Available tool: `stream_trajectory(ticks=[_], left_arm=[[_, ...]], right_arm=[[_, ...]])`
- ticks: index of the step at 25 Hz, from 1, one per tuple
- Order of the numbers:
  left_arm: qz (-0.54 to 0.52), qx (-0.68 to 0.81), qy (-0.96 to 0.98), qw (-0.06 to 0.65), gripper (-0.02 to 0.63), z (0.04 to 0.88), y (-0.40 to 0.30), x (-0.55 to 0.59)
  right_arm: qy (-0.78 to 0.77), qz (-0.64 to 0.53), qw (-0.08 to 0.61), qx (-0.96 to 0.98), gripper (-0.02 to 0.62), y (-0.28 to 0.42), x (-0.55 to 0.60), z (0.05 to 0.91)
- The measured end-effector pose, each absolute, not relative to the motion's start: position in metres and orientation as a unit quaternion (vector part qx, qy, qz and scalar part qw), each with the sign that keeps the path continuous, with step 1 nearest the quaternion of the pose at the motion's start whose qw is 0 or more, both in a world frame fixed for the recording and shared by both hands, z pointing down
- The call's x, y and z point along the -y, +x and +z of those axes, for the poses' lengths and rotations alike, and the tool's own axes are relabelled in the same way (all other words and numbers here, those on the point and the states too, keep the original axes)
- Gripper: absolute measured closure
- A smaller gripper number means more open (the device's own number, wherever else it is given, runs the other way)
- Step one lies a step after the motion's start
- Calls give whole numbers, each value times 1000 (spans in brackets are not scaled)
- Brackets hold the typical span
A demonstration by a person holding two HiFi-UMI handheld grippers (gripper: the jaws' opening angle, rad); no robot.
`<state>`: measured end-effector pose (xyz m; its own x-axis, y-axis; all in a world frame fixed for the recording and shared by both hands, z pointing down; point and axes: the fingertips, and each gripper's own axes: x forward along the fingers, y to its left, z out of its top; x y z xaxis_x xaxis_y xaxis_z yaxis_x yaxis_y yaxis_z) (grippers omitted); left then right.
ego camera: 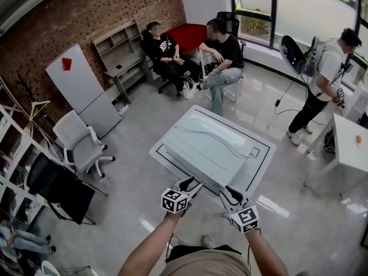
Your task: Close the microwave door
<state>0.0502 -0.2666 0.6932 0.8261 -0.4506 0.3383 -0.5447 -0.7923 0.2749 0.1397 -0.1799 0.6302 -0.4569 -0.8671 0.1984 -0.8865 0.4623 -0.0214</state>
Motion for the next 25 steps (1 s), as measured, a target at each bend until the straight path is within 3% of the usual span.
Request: stream_trajectory(ticks=[13,25], left_arm=[[4,336,931,143,411,576,-40,232],[-7,411,902,134,411,566,-136,191]], right_arm=[[480,31,68,874,472,104,187,594],[446,9,70,892,472,63,199,577]])
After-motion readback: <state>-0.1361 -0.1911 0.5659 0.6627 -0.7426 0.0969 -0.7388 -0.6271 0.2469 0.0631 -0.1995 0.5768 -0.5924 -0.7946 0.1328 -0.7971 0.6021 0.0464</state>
